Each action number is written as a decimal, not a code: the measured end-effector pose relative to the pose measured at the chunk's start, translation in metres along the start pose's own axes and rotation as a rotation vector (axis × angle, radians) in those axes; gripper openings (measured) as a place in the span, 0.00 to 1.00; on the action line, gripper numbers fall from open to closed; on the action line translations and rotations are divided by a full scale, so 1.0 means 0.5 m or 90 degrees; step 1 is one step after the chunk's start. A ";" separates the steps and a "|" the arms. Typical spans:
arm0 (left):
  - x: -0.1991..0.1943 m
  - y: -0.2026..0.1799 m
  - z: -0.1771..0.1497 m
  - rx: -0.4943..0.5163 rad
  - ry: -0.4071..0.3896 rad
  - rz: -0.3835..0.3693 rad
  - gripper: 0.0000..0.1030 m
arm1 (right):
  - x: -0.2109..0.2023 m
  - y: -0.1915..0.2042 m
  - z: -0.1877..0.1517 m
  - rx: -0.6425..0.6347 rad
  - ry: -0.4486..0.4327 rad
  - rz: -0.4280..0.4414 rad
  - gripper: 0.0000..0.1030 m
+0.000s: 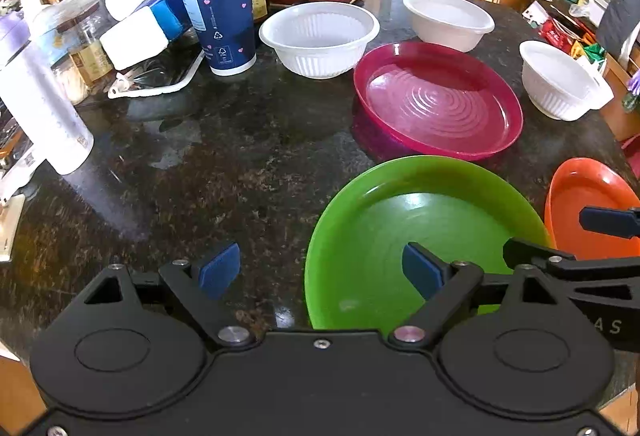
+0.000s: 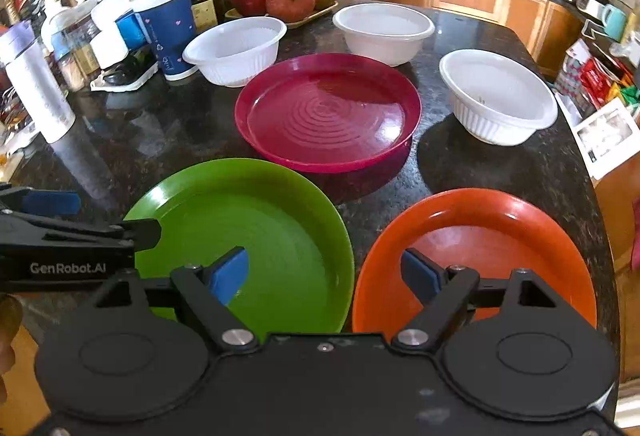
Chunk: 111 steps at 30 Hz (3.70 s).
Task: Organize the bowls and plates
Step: 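Move the left gripper forward to the rim of the green plate, then close the left gripper on the green plate rim, then lift the green plate with the left gripper and carry it aside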
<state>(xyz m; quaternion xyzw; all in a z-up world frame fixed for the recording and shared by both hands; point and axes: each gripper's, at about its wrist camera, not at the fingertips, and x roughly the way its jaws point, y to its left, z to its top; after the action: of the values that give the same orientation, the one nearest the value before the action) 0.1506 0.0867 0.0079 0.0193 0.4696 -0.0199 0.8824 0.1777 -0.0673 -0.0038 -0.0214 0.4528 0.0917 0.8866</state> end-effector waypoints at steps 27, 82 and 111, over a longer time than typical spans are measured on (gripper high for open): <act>-0.026 0.018 -0.076 -0.104 0.012 -0.004 0.54 | 0.017 -0.080 -0.002 -0.038 -0.033 0.202 0.13; -0.038 0.061 -0.074 0.024 -0.057 -0.065 0.12 | 0.049 0.001 -0.005 -0.090 -0.053 0.112 0.09; -0.033 0.138 -0.085 0.011 -0.005 -0.093 0.13 | 0.034 0.030 -0.018 -0.044 -0.040 0.084 0.07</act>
<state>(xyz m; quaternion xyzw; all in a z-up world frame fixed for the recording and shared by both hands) 0.1097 0.1583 -0.0012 -0.0077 0.4662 -0.0885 0.8802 0.1778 -0.0511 -0.0221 -0.0190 0.4217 0.1663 0.8912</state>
